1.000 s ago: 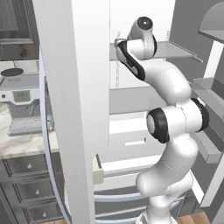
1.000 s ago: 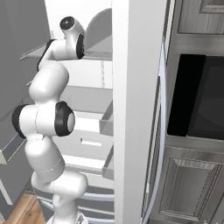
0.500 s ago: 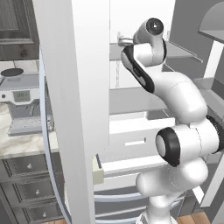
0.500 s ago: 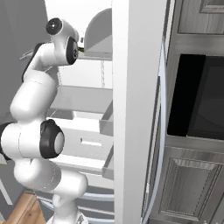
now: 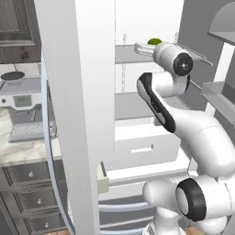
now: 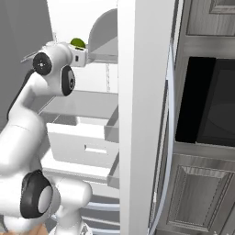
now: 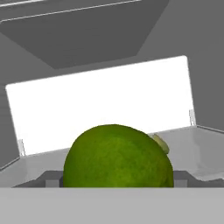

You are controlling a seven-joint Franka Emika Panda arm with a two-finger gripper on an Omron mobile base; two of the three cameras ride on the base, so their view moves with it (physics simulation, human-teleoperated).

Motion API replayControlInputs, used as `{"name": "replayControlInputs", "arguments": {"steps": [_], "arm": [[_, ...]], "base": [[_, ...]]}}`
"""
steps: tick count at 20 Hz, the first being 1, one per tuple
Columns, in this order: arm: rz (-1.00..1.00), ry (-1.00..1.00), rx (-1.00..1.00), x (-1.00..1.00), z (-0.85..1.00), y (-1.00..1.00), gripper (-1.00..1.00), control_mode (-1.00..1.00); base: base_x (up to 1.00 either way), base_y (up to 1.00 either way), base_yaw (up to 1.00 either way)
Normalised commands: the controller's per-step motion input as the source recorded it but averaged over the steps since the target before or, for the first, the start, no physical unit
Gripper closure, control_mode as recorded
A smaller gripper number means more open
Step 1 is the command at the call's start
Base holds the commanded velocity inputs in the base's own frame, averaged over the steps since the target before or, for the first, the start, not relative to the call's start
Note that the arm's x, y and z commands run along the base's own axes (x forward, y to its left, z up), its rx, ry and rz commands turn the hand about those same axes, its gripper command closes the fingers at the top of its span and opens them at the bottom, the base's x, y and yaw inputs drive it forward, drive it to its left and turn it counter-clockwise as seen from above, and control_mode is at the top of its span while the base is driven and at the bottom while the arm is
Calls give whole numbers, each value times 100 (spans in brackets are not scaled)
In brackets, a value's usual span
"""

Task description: Grab the lime and lemon wedge from the fridge, place them in the blender, close the lid, and turn on the blender to create a marinade.

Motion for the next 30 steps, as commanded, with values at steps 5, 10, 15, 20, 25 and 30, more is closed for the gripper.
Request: {"name": "replayControlInputs", "arguments": {"steps": [5,10,15,20,25,30], "arm": [[0,-10,0,-100,30,-23,100,-100],[2,4,-1,-100,8,-20,100,-100],[2,21,-7,-100,0,-11,100,-100],[0,39,-13,-100,-10,-2,100,-100],[0,51,-19,-100,-65,3,100,-100],[-3,40,-15,-100,-100,22,100,-100]], "base": [[0,0,0],[0,0,0],[0,0,0],[0,0,0],[0,0,0],[0,0,0]]}}
